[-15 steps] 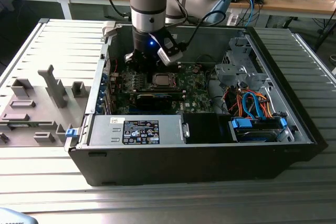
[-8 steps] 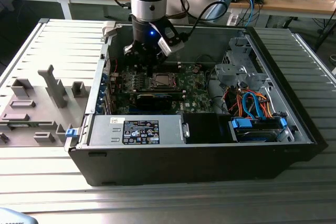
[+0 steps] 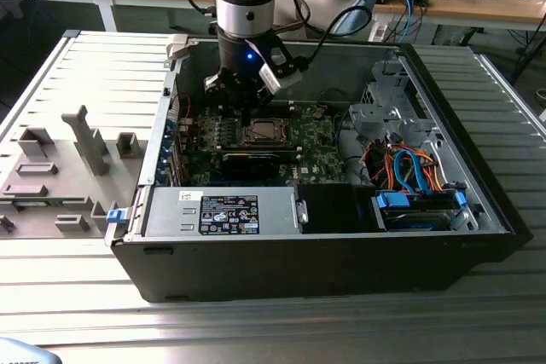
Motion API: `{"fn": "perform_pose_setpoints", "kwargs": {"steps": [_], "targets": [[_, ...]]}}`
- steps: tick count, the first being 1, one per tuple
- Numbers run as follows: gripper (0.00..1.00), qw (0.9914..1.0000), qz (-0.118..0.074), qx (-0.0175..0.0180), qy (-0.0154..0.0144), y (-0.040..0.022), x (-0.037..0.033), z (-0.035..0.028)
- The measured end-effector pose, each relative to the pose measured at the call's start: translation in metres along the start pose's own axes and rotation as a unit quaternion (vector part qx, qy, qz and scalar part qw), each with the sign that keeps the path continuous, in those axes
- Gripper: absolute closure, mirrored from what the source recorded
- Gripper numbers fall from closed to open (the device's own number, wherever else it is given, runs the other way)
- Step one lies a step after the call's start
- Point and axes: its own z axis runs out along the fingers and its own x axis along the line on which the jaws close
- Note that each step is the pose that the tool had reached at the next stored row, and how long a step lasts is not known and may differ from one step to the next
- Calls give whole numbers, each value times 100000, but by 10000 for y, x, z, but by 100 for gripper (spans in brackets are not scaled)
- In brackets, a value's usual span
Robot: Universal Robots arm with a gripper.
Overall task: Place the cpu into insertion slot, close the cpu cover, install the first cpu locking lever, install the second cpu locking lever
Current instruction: 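Install the second cpu locking lever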
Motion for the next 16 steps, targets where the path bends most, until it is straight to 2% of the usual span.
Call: {"fn": "perform_pose_setpoints", "kwargs": {"steps": [2,5,10,13,16], "targets": [[89,100000,150,2,3,-45,-24,25],[89,100000,163,-31,-2,-115,-18,31],[89,100000,165,-27,-1,-117,-17,44],[89,100000,165,-67,-4,-116,-12,100],[89,99999,161,-325,-45,-110,27,139]]}}
